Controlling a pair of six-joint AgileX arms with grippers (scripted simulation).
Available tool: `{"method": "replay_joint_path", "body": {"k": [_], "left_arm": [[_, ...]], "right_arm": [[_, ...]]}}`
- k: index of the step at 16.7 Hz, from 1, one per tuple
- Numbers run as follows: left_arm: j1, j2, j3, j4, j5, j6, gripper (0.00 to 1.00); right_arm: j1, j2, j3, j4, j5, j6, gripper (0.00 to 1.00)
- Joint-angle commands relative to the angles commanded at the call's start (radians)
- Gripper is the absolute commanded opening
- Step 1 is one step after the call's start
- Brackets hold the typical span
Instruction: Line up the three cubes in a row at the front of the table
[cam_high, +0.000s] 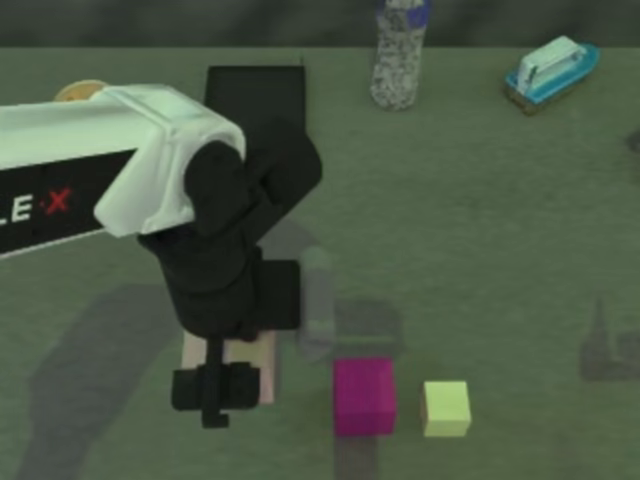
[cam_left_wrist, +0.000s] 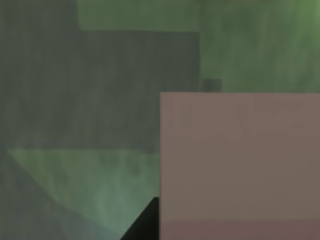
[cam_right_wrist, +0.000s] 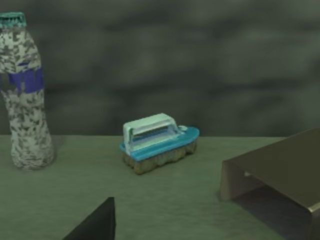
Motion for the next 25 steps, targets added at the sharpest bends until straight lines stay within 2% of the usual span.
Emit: {"method": "replay_joint_path", "body": {"k": [6, 13, 18, 25], "left_arm": [[0.002, 0.011, -0.008, 0.017, 0.001, 0.002, 0.0], [-0.003, 0.115, -0.14, 0.26, 0.001, -0.003, 0.0], [-0.005, 0.125, -0.152, 0.277, 0.0, -0.002, 0.0], [-0.005, 0.125, -0.152, 0.277, 0.0, -0.002, 0.53]], "right_arm": [[0.0, 0.0, 0.0, 0.0, 0.0, 0.0, 1.0], [0.0, 0.0, 0.0, 0.0, 0.0, 0.0, 1.0], [0.0, 0.0, 0.0, 0.0, 0.0, 0.0, 1.0], [0.0, 0.0, 0.0, 0.0, 0.0, 0.0, 1.0]]}}
